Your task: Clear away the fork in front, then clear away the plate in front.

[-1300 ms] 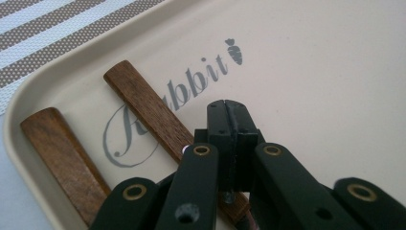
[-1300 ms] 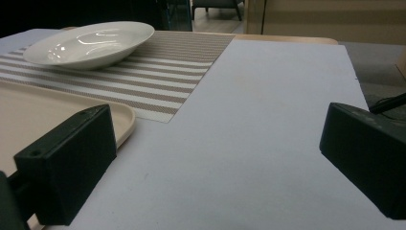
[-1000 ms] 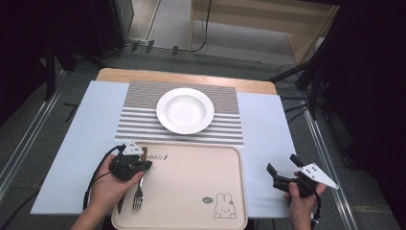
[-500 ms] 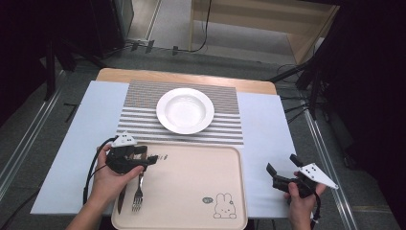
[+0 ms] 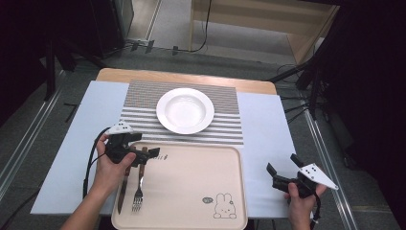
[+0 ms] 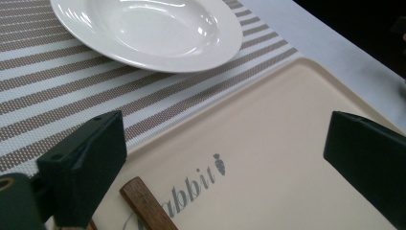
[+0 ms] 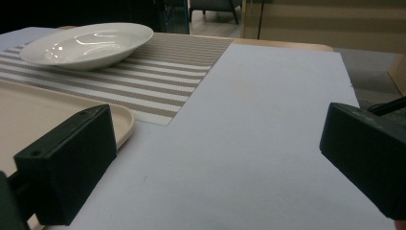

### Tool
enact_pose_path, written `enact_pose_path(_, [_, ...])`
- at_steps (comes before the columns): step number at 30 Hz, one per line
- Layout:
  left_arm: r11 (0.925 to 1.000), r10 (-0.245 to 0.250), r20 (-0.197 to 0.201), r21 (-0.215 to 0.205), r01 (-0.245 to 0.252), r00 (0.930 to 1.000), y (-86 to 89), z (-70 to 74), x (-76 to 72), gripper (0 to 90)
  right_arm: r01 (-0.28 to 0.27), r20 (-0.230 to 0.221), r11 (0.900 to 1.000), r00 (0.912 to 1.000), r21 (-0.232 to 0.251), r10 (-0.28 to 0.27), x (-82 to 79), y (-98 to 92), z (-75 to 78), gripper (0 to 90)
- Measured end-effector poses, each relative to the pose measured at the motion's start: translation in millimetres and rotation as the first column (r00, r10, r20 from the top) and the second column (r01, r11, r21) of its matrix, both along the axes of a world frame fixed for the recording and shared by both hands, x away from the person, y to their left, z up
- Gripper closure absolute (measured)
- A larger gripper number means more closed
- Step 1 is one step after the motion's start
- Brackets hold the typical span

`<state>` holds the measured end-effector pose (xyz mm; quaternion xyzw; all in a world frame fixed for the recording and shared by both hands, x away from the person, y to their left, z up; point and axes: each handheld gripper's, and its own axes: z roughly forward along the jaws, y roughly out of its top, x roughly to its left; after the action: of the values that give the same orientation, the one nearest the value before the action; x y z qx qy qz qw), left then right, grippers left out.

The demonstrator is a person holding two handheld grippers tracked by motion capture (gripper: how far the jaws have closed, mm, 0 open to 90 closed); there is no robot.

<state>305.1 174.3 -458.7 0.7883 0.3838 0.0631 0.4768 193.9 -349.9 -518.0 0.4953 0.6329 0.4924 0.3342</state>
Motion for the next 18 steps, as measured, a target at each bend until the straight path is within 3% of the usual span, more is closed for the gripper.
enact_pose_path(18, [0.9995, 0.017, -0.007, -0.025, -0.017, 0.9998, -3.0, 11.2, 24.7, 0.0, -0.013, 0.008, 1.000, 0.9999, -0.001, 0.014, -0.6, -0.5, 0.1, 0.0])
